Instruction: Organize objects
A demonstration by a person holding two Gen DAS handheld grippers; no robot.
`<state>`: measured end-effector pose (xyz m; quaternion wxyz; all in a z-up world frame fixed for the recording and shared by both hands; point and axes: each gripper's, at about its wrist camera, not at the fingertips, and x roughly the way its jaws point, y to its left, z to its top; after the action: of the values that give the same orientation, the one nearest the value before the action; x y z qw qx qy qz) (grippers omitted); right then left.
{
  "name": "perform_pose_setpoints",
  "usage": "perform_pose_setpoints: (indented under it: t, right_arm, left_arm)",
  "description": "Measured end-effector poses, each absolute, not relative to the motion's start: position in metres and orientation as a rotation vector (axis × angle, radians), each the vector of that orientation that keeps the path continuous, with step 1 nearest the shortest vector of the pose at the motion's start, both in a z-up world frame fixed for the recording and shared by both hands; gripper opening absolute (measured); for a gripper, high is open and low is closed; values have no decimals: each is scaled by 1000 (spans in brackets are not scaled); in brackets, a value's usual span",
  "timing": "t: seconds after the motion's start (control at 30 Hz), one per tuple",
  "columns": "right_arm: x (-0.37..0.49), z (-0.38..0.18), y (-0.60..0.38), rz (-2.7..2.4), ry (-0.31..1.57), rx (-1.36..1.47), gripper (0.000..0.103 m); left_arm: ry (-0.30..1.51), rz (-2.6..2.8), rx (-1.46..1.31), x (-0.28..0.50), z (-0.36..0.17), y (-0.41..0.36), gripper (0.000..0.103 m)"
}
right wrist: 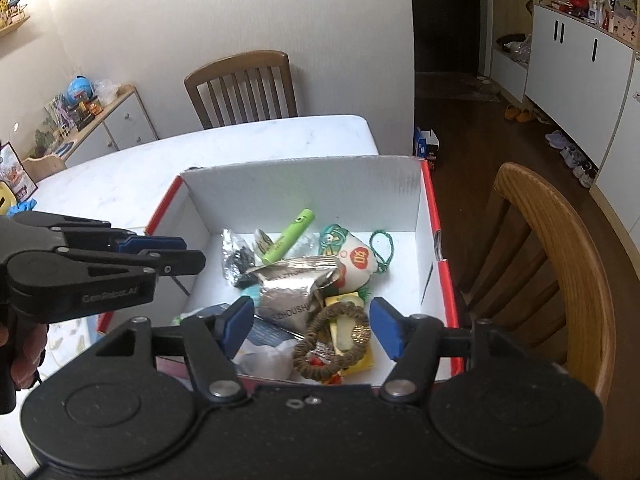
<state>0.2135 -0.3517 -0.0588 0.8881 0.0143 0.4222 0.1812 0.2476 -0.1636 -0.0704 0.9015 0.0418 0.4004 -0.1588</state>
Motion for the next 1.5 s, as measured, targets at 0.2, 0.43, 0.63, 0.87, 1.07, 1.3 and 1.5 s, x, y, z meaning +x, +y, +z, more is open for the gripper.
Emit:
perform_pose_setpoints:
  t: [0.2,0.43,0.63,0.87,1.07,1.3,1.5]
  right_arm:
    - [200,-50,-343,374,849,40,66]
    - [184,-40,-333,378,803,46,74]
    - [170,-32,-326,389,761,57,83]
    - [151,-25,-321,386,701,81,95]
    - [134,-20,-317,377,650,94,101]
    - [115,-17,-312,350,622,112,101]
    - [99,-14,-311,310,603,128,101]
  left_arm:
    - [770,-330,76,229,-54,-151,62]
    - [716,-318,78,211,-42,-136,77]
    - [673,-314,123,196,-35,-130,85]
    - [644,-314,75,184,-29,-117,103]
    - [631,-314,65,173,-24,-111,103]
    - [612,-306,97,157,-20,-109,103]
    - [604,-346,97,143,-14,-107,103]
